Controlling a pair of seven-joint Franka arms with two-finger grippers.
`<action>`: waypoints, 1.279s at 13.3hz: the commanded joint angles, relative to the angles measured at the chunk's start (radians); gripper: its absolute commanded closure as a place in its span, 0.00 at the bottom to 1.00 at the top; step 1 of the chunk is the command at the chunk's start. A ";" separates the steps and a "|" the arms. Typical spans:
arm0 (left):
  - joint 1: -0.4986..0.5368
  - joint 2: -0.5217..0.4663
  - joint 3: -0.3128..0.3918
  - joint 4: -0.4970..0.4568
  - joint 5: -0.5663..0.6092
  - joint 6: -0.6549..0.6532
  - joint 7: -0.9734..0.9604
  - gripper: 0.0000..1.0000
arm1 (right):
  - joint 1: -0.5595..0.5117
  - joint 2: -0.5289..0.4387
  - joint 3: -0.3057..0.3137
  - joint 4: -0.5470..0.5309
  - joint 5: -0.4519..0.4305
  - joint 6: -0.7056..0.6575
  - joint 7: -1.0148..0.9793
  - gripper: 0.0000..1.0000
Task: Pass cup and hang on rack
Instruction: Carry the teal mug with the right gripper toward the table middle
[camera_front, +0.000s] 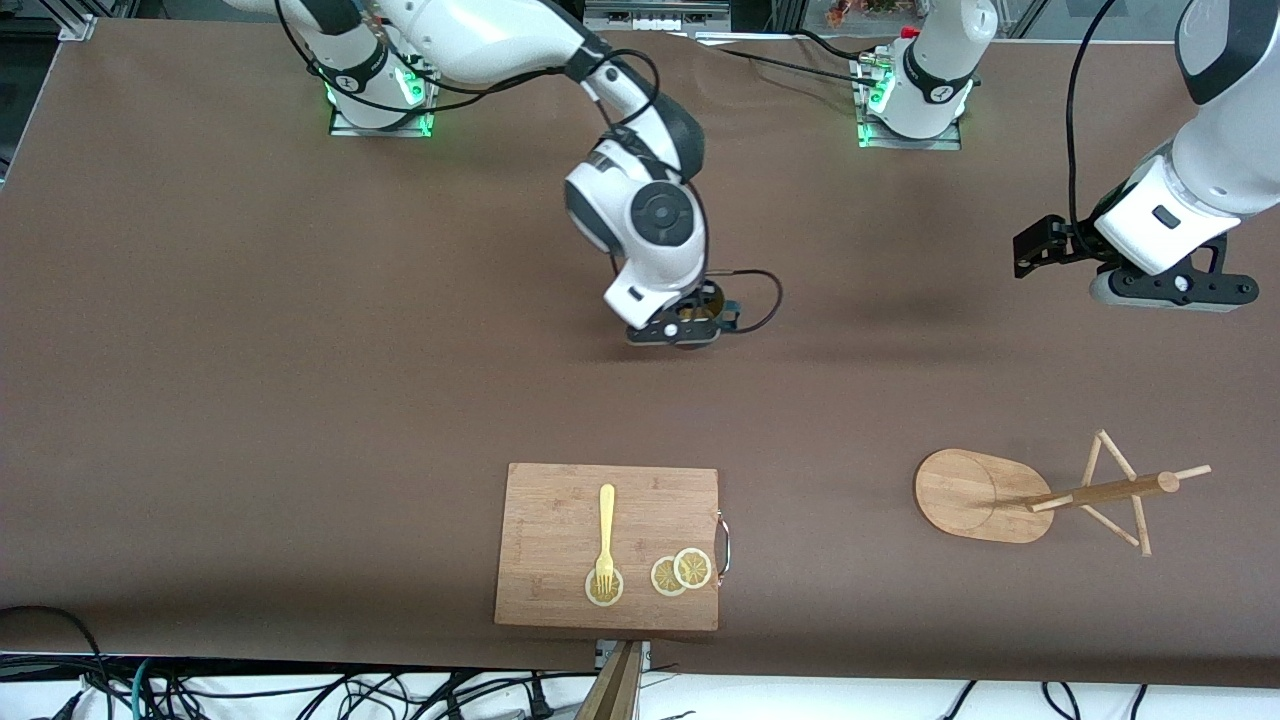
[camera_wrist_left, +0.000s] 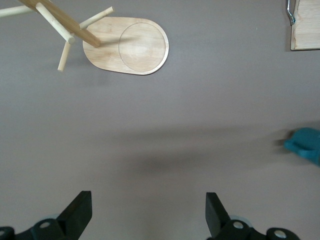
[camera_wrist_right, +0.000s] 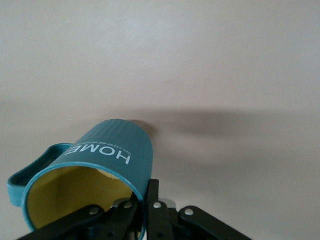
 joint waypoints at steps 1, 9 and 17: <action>0.003 0.019 -0.005 0.031 -0.009 -0.003 -0.005 0.00 | 0.009 0.033 -0.013 0.049 -0.018 0.045 0.000 1.00; -0.001 0.176 -0.005 0.196 -0.009 -0.003 0.000 0.00 | 0.055 0.079 -0.014 0.049 -0.034 0.113 0.008 0.88; -0.004 0.348 -0.005 0.347 -0.025 0.090 0.009 0.00 | 0.014 -0.032 -0.013 0.051 -0.008 0.018 -0.005 0.53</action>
